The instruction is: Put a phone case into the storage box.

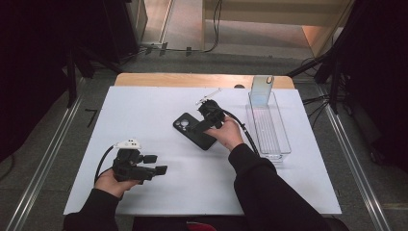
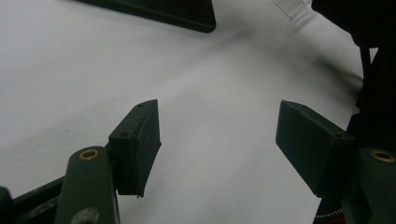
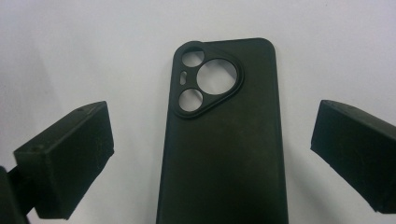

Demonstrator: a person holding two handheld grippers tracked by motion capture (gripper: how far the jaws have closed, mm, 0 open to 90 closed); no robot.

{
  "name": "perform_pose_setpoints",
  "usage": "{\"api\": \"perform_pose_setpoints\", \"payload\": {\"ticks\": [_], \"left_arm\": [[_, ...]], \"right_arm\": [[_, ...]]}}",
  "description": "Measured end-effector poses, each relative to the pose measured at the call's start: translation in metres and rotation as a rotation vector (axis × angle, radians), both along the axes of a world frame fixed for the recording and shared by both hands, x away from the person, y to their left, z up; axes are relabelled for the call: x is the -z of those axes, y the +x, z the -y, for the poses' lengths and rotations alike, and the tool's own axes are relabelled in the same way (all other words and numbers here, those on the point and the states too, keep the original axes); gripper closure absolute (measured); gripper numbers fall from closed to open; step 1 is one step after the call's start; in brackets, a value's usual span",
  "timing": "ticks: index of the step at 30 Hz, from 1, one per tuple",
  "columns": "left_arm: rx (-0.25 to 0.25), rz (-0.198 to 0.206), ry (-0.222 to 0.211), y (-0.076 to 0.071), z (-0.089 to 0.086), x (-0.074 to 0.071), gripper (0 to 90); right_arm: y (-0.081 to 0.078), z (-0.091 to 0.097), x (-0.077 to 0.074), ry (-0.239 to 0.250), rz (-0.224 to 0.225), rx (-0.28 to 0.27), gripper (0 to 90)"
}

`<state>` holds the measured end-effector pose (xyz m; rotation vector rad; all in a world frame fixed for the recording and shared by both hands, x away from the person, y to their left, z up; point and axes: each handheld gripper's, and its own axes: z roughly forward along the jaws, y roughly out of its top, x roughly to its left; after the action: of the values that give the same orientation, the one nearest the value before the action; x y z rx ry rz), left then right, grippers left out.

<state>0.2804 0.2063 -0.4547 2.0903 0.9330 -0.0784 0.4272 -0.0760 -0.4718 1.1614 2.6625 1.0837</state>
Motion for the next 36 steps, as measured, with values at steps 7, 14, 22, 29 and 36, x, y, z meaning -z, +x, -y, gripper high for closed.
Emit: {"api": "perform_pose_setpoints", "payload": {"ticks": [7,14,22,29,36], "left_arm": [[0.000,0.000,0.001,0.000,0.000,0.000,30.8],[0.000,0.000,0.004,0.000,0.000,0.000,30.8],[-0.003,0.000,0.006,0.000,0.000,0.001,30.8],[-0.004,0.001,0.005,0.000,0.000,0.000,30.8],[-0.005,0.001,0.007,0.000,0.000,0.000,30.8]], "right_arm": [[0.000,-0.005,0.012,-0.017,0.002,-0.020,0.0],[-0.002,-0.005,0.023,-0.013,0.014,-0.016,0.0],[-0.008,-0.005,0.038,-0.034,0.042,-0.020,0.0],[-0.022,-0.014,0.046,-0.119,0.177,-0.017,0.0],[-0.024,-0.012,0.048,-0.103,0.191,-0.012,0.0]]}}
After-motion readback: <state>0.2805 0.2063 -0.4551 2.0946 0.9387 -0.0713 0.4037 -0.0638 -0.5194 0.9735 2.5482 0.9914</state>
